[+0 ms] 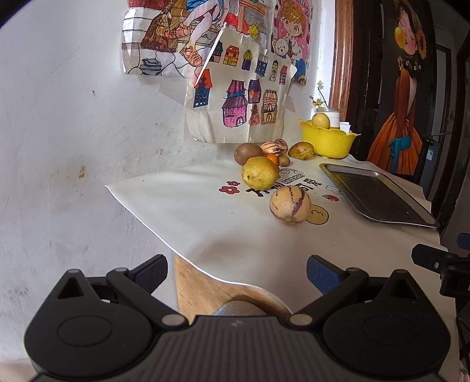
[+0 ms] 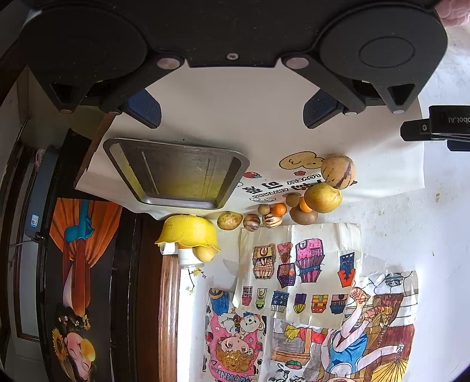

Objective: Organize fruits

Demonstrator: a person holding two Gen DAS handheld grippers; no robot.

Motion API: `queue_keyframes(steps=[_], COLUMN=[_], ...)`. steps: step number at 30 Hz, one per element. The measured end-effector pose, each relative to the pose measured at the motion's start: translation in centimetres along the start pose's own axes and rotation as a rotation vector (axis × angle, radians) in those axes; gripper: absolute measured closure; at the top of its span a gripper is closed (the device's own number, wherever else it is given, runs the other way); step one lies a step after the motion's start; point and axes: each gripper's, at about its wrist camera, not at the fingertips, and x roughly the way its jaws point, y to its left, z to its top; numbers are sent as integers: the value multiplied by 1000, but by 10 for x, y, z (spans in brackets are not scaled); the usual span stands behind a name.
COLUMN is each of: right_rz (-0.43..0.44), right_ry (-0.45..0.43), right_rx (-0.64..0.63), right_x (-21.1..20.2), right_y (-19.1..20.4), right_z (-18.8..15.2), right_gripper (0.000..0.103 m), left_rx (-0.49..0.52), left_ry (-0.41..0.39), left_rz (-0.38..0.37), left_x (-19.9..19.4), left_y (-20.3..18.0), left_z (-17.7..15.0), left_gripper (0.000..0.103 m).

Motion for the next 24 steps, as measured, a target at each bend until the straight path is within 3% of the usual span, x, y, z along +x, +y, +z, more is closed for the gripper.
queue_keyframes(steps=[24], right_rz=[-1], right_ry=[0], right_rx=[-3], right_x=[0], right_y=[2], right_z=[-1], right_gripper=[0], left_rx=[-5], left_ry=[1], left_rz=[-2], left_x=[0], left_y=[2], left_z=[0], left_gripper=[0])
